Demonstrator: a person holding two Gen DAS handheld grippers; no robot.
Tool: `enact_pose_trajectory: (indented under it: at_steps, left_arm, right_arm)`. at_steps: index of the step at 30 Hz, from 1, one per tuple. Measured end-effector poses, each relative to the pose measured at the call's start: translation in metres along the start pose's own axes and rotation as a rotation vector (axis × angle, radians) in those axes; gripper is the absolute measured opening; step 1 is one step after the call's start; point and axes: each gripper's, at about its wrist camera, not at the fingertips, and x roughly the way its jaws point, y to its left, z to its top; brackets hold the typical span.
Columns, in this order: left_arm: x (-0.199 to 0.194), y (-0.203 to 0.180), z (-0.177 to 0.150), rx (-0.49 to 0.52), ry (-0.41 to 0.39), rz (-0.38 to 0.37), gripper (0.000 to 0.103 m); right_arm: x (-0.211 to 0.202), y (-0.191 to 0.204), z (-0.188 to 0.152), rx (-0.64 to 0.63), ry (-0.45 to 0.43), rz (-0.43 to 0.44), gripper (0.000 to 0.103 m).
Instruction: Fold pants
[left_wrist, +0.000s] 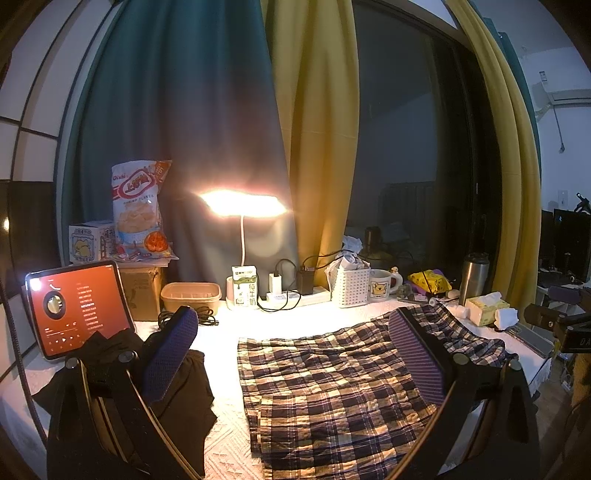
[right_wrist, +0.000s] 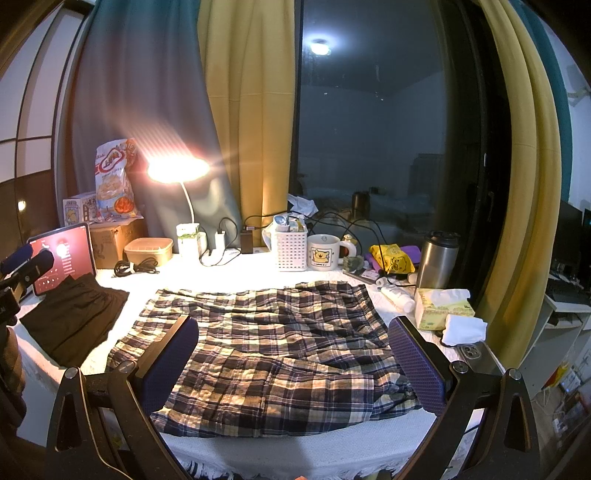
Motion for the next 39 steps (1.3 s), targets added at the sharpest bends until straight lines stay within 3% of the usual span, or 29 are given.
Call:
enact_pose_trajectory:
  at_steps: [29,39]
  left_arm:
    - [-0.001,-0.001,0.000,0.007,-0.001,0.001,0.102]
    - [0.022,-0.003,-0.003,0.029,0.047,-0.003,0.102]
  right_arm:
    - [0.002,0.000,0.000,-0.002,0.002,0.000,0.103]
    - [0.019,-0.007,-0.004,-0.006,0.026,0.006,0.103]
